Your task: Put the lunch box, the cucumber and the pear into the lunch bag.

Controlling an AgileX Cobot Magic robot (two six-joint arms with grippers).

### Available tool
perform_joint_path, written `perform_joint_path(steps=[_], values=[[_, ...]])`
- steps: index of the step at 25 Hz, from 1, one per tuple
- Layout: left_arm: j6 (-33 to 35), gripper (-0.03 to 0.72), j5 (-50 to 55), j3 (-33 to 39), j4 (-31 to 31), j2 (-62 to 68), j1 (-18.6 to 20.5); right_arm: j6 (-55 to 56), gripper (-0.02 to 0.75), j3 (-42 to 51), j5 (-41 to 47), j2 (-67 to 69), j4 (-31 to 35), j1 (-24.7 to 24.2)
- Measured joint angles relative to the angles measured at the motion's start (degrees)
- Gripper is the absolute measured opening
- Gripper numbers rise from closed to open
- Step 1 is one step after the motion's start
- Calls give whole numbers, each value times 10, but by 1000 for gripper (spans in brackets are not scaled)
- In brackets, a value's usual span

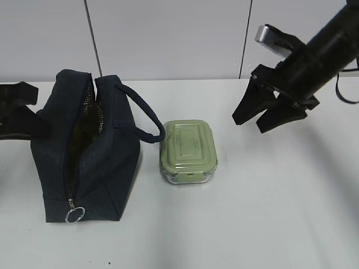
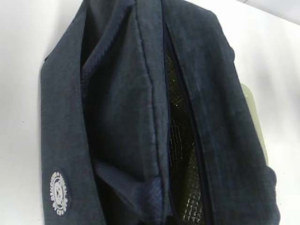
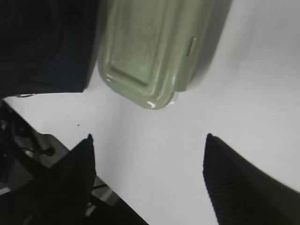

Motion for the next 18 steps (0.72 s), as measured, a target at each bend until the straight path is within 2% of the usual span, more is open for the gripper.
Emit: perform_joint_path(steps=[4,6,13,18], values=[[0,-13,1,0,0,0,0,-108,554,74,-17,1,128,-28],[0,-13,1,0,0,0,0,-148,554,90,-21,10,165,-35],[0,-13,2,0,0,0,0,-217,554,93,-41,63,258,-38],[0,-13,2,0,0,0,0,-236,554,93,-75,90,284,-38]])
